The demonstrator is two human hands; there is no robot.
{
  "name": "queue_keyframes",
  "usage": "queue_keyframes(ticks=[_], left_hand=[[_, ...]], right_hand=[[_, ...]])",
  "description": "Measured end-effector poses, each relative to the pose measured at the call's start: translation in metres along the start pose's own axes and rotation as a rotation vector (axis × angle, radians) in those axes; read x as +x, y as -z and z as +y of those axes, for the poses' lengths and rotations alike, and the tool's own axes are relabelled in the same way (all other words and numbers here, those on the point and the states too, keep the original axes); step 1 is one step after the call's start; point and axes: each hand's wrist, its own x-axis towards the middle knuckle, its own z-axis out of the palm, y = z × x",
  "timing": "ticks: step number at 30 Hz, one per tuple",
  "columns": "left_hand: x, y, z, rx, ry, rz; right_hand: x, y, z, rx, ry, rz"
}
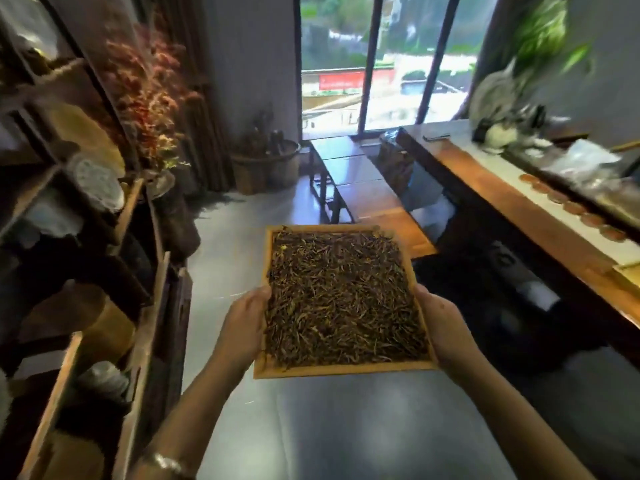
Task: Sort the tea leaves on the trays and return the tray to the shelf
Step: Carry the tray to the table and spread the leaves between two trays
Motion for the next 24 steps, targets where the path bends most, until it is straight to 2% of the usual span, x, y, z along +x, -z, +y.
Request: queue_keyframes(ticks=[4, 9, 13, 19, 21, 24], left_hand=[[0.029, -0.089, 0.026, 0.049, -0.052, -0.163], [0.055, -0.201, 0.054, 0.006, -0.107, -0.373], [0.070, -0.283, 0.071, -0.009, -0.186, -0.504], [0.095, -0.377, 0.082, 0.018, -0.200, -0.724], [0.103, -0.404, 0.086, 0.048, -0.216, -0.750], [0.121, -0.441, 0.092, 0.072, -0.173, -0.843]], right_hand=[[0.004, 0.078, 0.012, -0.037, -0.006, 0.206], [0.013, 0.171, 0.032, 0.030, -0.094, 0.384], [0.017, 0.232, 0.041, 0.031, -0.076, 0.517], [0.013, 0.297, 0.052, 0.086, -0.102, 0.683], [0.017, 0.312, 0.056, 0.068, -0.118, 0.742], [0.027, 0.328, 0.063, 0.072, -0.156, 0.810]])
